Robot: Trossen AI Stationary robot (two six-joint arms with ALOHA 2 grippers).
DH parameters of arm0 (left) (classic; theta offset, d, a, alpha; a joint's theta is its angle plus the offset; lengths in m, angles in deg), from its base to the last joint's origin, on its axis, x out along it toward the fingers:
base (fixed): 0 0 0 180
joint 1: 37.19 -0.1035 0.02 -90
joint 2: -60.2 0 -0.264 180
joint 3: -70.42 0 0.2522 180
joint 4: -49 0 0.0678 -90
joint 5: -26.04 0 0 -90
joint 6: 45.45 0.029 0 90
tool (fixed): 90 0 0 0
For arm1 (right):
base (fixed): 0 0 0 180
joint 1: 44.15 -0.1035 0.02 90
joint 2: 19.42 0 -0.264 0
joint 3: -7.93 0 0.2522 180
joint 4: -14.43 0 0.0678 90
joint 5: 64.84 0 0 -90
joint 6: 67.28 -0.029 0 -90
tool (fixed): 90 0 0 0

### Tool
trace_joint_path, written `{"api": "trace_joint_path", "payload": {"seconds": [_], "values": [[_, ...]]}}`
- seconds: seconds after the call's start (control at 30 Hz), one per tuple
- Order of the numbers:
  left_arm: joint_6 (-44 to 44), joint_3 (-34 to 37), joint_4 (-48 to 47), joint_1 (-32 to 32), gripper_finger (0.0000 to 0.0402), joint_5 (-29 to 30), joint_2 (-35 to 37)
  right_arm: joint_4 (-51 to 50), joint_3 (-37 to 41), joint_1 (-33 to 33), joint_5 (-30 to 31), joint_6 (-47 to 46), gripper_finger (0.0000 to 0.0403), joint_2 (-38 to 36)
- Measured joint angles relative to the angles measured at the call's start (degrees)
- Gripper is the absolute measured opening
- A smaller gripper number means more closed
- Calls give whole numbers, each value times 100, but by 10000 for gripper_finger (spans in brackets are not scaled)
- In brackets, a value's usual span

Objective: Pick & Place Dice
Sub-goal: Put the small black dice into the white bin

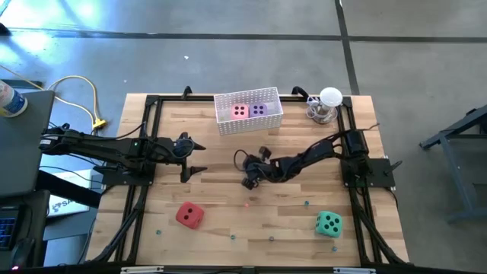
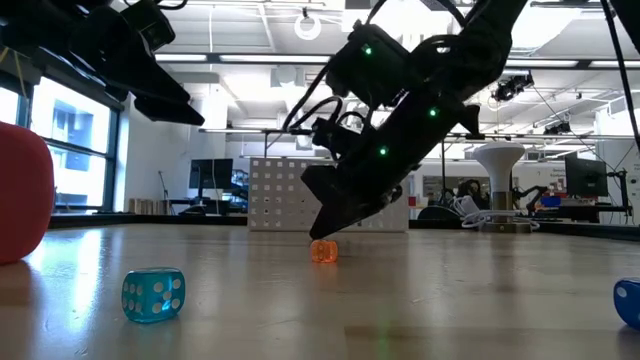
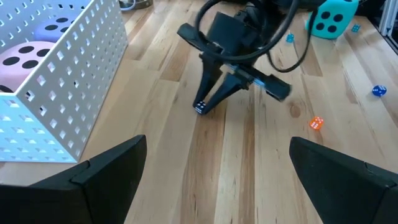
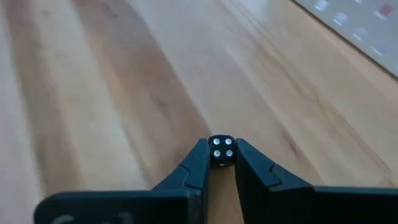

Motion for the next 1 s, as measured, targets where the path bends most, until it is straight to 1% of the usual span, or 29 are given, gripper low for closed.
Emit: {"api": "trace_joint_path", "payload": {"seconds": [0.13,0.23,0.3,0.37,0.5,0.67,0.77,0.87,1.0], "values": [[43,0,0,-2,386,2,1,-130,-152,-16,-7,238,38,-271],[142,-2,10,0,386,2,2,-421,-240,27,63,450,39,-620],[145,-2,23,-2,386,2,0,-498,-276,88,100,652,38,-968],[150,-7,89,-2,386,2,2,-485,-289,177,263,844,38,-1338],[115,-7,253,-26,386,2,7,-680,-285,493,473,1194,39,-2000],[104,-7,565,-28,386,2,7,-733,-292,1139,471,1328,38,-2564],[104,-7,734,-31,386,2,7,-898,-292,1597,470,1191,39,-2598],[71,-7,752,-9,386,2,7,-1226,-287,2029,416,808,39,-2583],[100,-7,750,-2,386,2,7,-1615,-289,2383,368,258,40,-2420]]}}
